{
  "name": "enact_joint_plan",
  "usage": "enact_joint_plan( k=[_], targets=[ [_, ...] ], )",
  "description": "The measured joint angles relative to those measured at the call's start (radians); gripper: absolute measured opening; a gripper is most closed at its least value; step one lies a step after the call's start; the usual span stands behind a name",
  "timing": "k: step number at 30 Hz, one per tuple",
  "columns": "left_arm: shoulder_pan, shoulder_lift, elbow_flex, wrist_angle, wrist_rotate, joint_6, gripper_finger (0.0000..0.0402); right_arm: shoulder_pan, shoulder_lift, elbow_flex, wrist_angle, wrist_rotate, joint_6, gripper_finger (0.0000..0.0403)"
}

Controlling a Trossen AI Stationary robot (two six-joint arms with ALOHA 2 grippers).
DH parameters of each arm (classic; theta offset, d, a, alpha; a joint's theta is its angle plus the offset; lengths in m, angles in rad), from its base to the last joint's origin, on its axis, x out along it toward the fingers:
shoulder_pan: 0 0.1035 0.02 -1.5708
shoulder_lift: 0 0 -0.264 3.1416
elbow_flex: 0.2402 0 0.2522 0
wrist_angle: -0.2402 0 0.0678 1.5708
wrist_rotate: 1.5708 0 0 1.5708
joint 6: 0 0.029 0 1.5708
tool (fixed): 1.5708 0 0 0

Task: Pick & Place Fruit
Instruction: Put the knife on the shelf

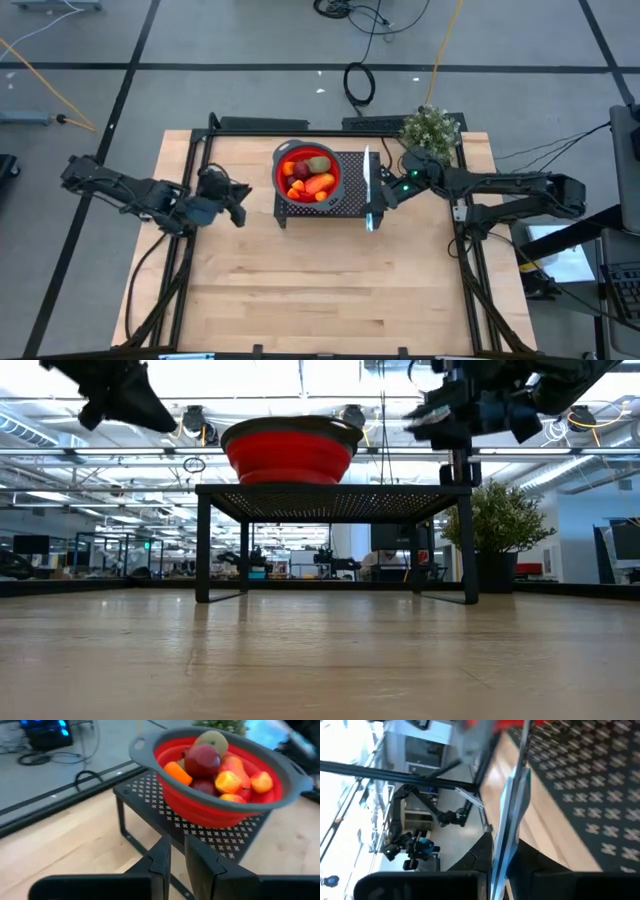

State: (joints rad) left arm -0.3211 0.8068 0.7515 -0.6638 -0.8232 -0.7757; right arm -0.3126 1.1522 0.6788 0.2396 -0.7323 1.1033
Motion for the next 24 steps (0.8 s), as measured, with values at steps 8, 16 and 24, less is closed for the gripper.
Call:
enact_joint_plan(
  k=[8,16,24],
  targets=[
    [0.000,-0.140,-0.205,0.226,0.065,0.087,0.0051,-0.014,0.057,-0.001,0.054,0.035,0.097,0.0026],
    [0.000,-0.211,-0.353,0.350,0.121,0.066,0.0051,-0.036,-0.004,0.000,0.021,0.051,0.150,0.0026],
    [0.000,-0.230,-0.450,0.500,0.151,0.066,0.0051,-0.035,-0.120,0.000,-0.246,0.161,0.080,0.0027]
  ],
)
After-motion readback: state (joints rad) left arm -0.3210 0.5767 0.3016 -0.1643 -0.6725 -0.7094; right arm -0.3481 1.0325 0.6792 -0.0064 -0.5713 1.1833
